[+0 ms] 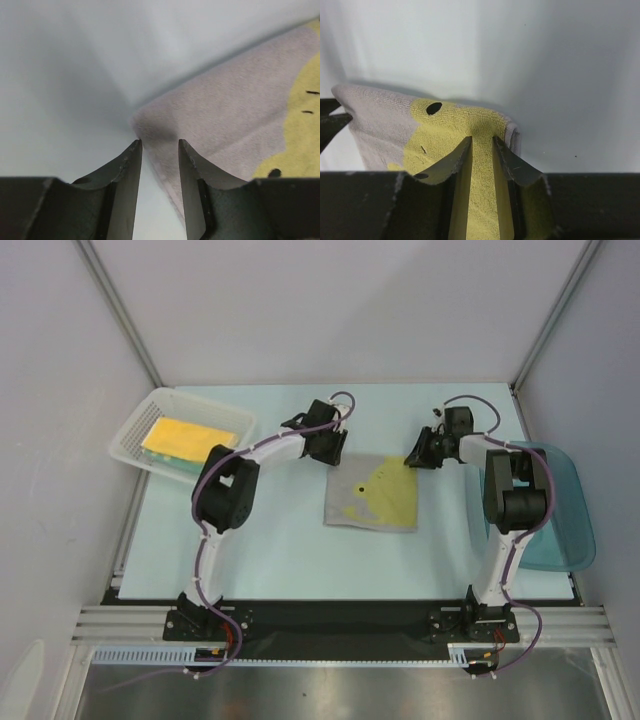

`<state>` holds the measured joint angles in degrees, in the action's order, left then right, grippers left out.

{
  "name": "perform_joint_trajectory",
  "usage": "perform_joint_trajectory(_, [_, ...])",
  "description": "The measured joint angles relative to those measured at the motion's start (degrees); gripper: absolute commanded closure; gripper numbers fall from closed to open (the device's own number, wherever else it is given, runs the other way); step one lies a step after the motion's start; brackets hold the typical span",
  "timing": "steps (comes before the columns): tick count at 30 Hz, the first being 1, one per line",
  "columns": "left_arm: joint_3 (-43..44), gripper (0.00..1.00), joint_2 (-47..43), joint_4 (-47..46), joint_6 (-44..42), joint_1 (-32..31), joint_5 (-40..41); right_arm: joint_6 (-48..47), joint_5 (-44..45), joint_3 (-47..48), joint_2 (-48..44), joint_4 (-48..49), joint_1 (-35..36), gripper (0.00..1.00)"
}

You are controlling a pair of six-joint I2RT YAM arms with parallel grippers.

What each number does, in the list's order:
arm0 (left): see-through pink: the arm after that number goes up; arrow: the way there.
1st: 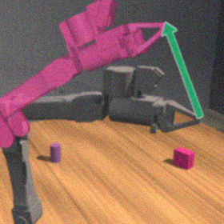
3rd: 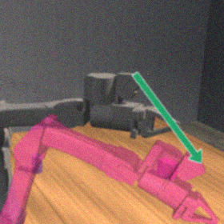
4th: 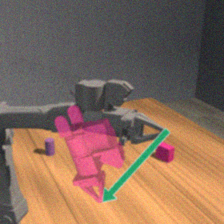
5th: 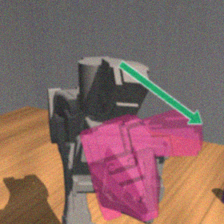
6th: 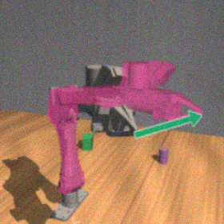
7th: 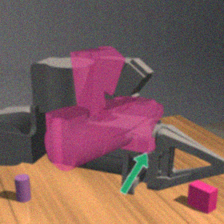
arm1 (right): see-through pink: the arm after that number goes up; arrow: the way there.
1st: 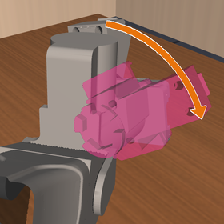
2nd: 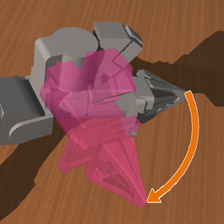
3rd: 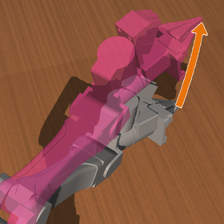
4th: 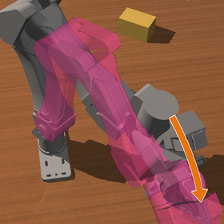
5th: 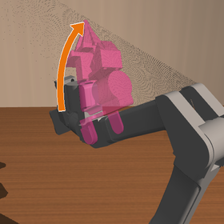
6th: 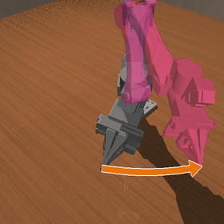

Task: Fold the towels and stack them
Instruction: Fold the towel

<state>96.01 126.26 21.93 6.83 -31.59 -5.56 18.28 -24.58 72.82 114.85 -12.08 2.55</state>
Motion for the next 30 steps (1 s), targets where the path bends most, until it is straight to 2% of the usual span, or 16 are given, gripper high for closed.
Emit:
perform_joint_trajectory(10, [4.3, 0.58, 3.1, 3.0, -1.4, 1.1, 2.4, -1.8, 1.3, 1.5, 0.6, 0.6, 0.0, 0.66])
perform_joint_trajectory(15, [6.1, 0.52, 3.3, 4.4, -3.0, 1.1, 2.3, -4.0, 1.5, 4.7, 1.6, -1.0, -0.3, 0.65])
perform_joint_trajectory(24, [8.2, 0.48, 3.3, 7.4, -12.5, 1.5, -3.0, -10.6, -4.6, 8.7, 2.2, -5.4, -3.0, 0.49])
perform_joint_trajectory(30, [13.4, 0.47, 4.2, 9.8, -18.8, 2.5, -7.0, -15.6, -9.2, 14.9, 6.3, -10.9, -5.8, 0.52])
